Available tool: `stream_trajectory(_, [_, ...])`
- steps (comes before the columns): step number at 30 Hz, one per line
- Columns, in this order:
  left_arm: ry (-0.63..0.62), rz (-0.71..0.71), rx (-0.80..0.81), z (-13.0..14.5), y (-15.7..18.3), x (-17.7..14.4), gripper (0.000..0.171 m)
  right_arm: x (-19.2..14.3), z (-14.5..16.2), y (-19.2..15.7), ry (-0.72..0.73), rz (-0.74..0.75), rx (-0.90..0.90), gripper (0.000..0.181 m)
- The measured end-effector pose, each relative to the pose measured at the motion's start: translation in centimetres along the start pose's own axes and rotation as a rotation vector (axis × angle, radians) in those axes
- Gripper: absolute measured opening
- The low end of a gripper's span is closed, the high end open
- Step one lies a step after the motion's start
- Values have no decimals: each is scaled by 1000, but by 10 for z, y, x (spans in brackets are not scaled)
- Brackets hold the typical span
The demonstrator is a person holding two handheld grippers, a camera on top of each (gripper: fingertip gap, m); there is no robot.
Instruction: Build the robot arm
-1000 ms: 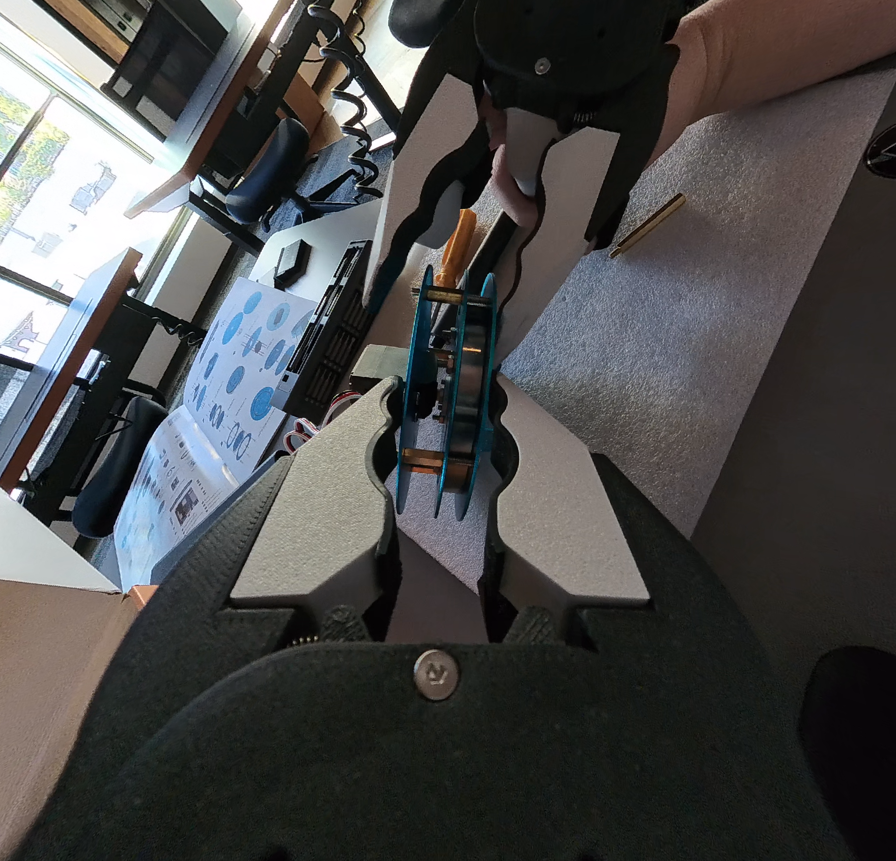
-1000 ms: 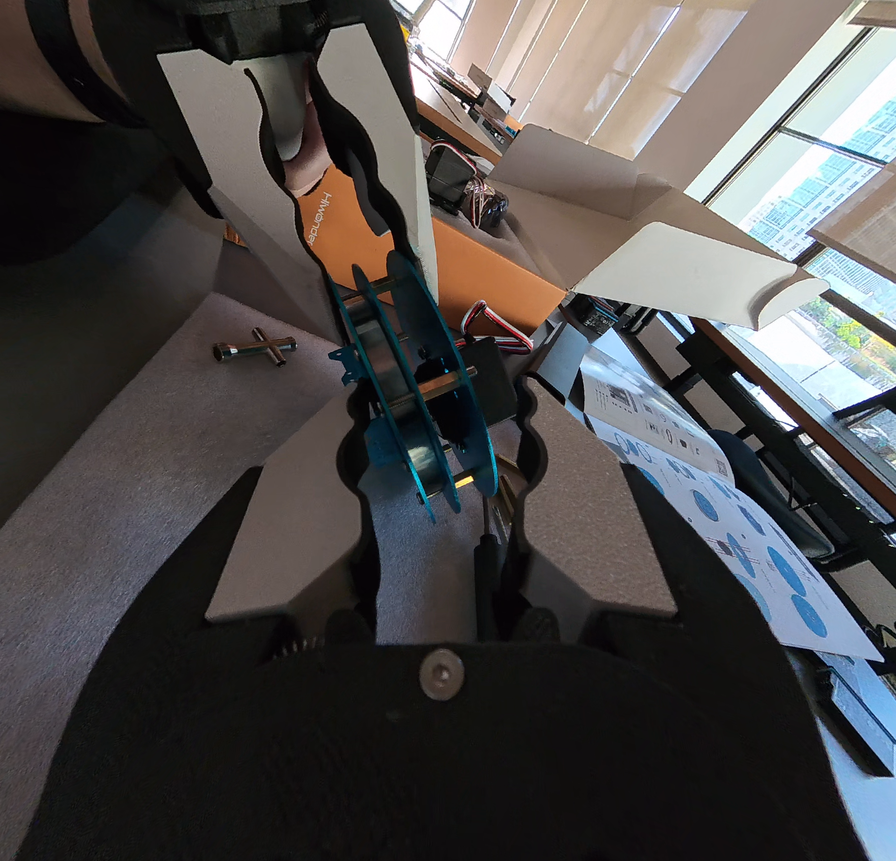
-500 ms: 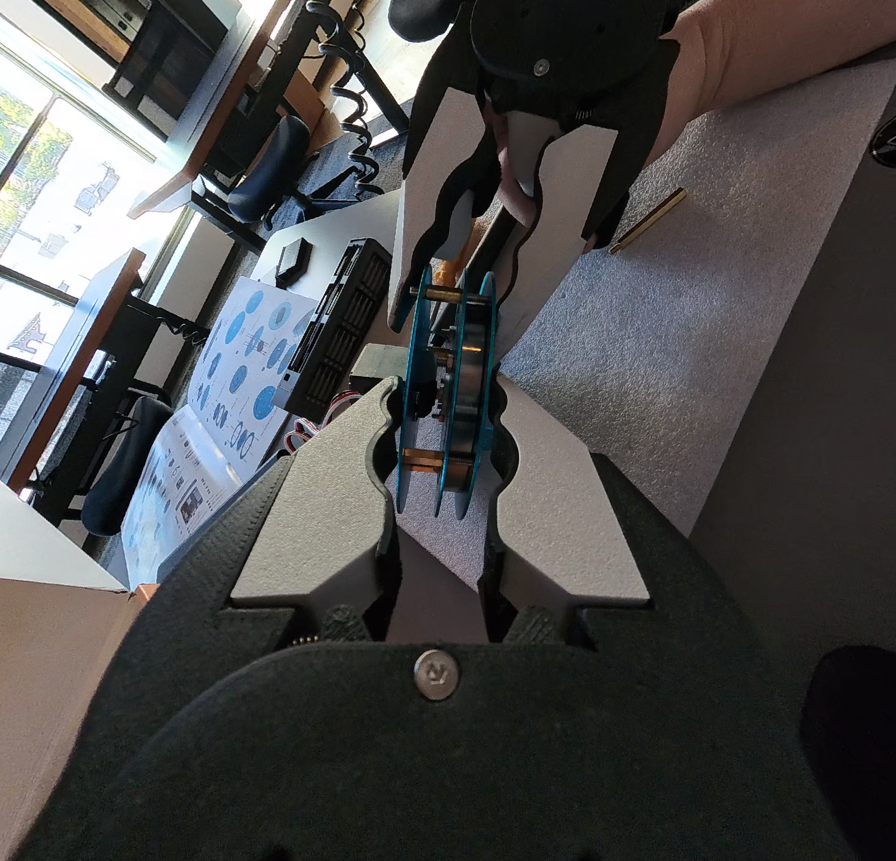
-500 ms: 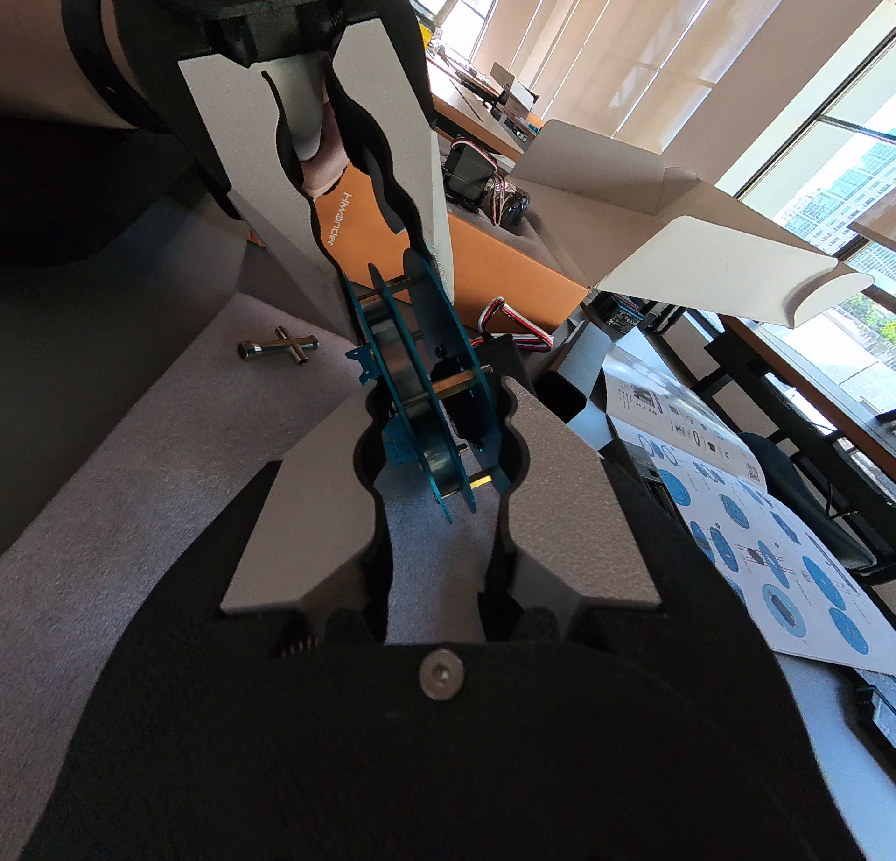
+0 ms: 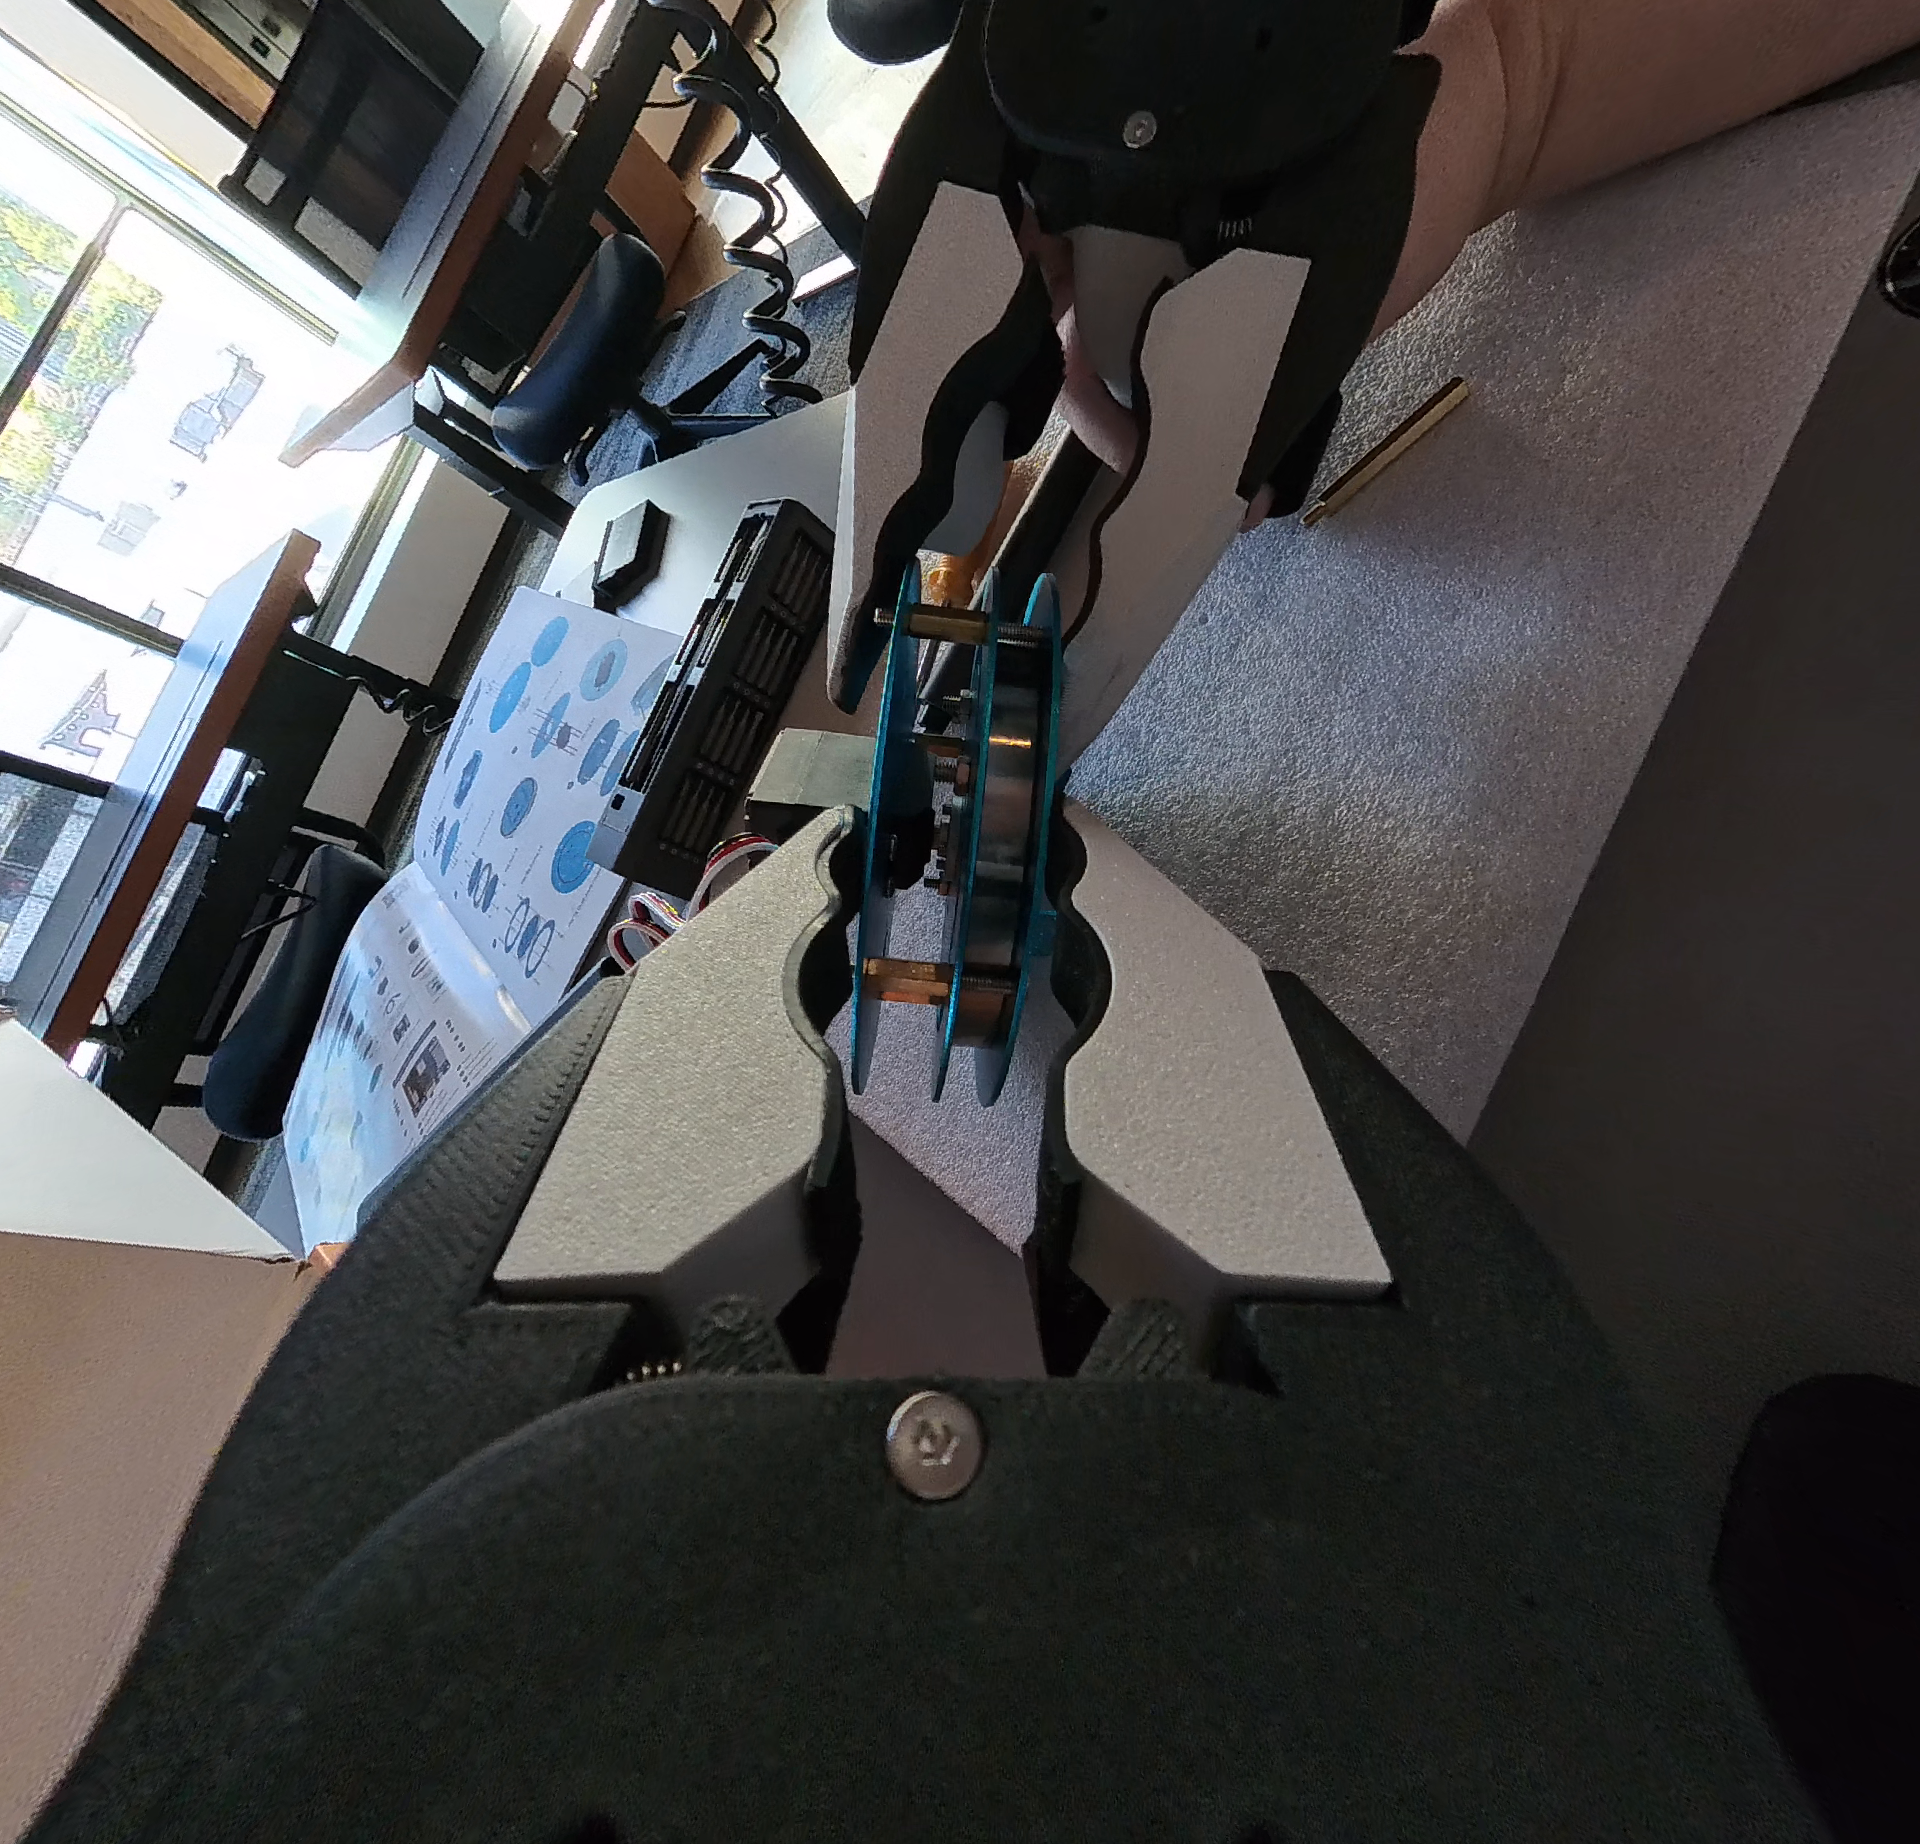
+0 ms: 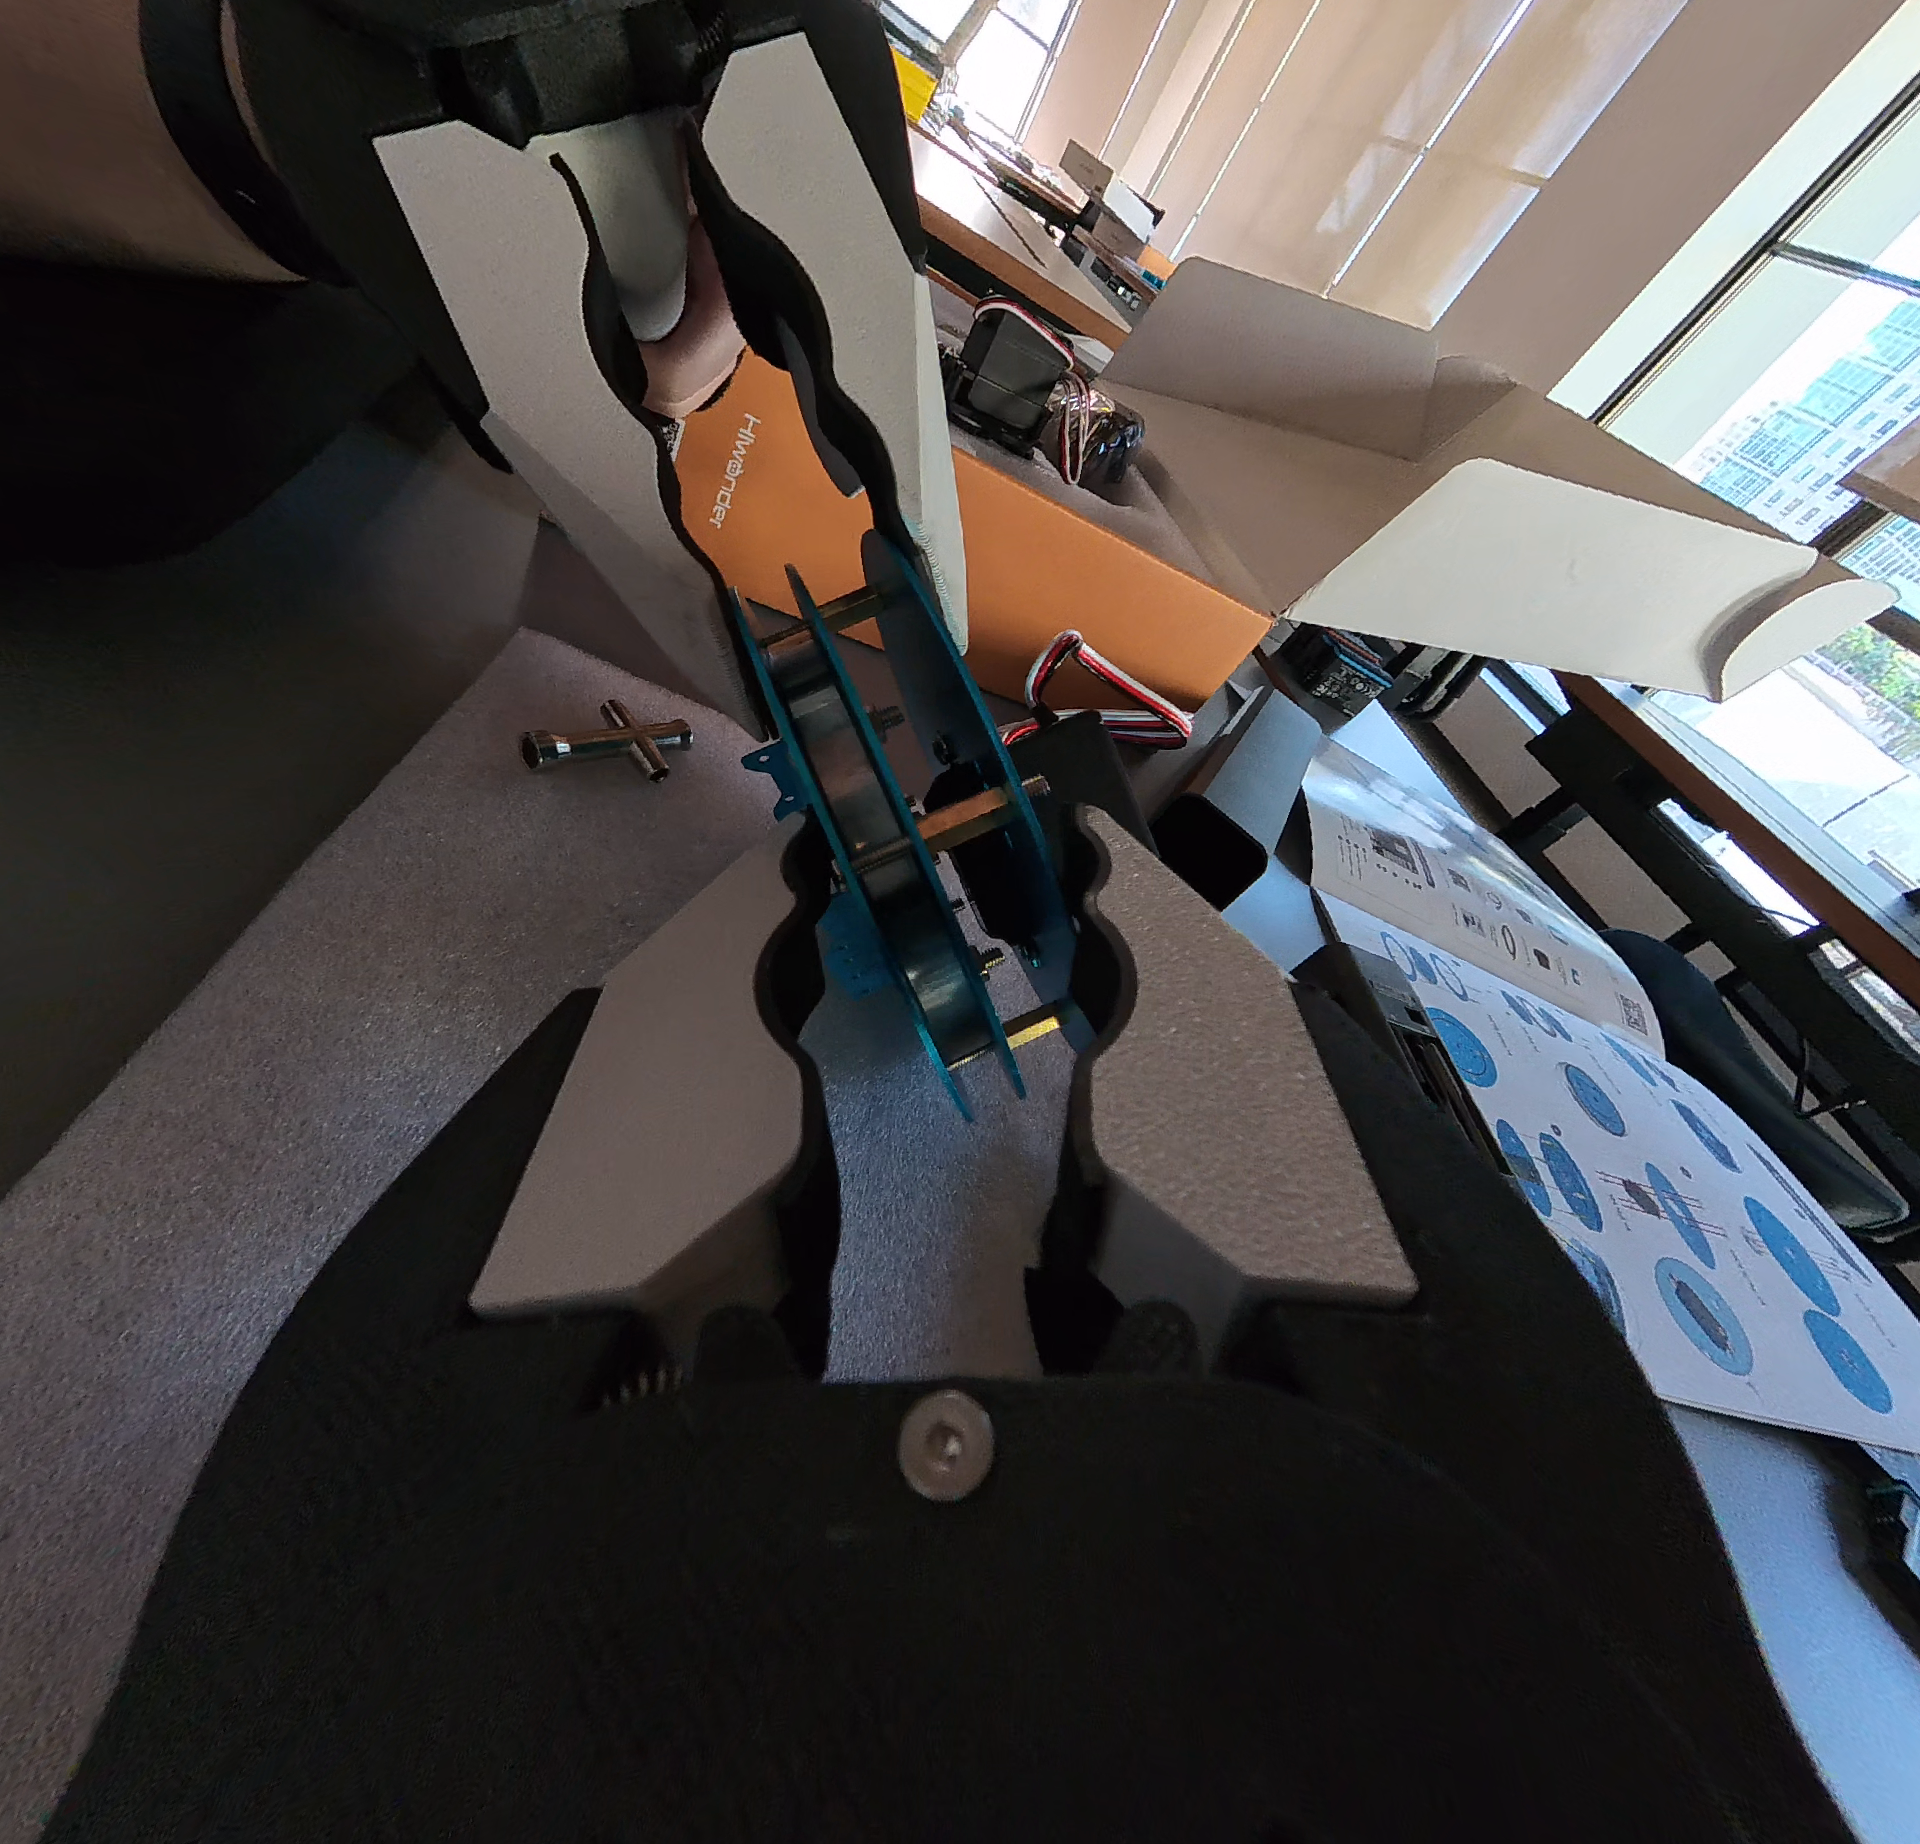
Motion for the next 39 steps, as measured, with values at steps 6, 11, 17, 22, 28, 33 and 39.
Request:
stream_trajectory(6, [1, 4, -25, 1, -2, 0, 33, -3, 6, 8, -9, 8, 69, 74])
stream_trajectory(11, [6, 15, -59, 2, -5, -1, 33, -5, 21, 11, -105, -50, 93, 72])
stream_trajectory(17, [22, 29, -64, 3, -6, -1, 33, 5, 35, 11, -211, -112, -62, 40])
stream_trajectory(22, [51, 44, -160, 5, -13, 0, 34, 9, 35, 15, -190, -190, -16, 39])
stream_trajectory(28, [24, 70, -258, 11, -21, 2, 35, 13, 33, 19, -190, -259, 49, 38])
stream_trajectory(33, [13, 164, -390, 8, -32, 1, 33, 12, 28, 17, -245, -374, 195, 37])
stream_trajectory(39, [86, 298, -523, -8, -40, -1, 32, -3, 16, 15, -279, -462, 394, 36])
Point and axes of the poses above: each gripper's, where its closed fingertips meet, x out along the fingers, z out of its underside, y = z × x across the jaws, the point moved 1 cm from there along -x, back along the fingers, and after that the axes turned 2 degrees about x, right-handed, at the moved point
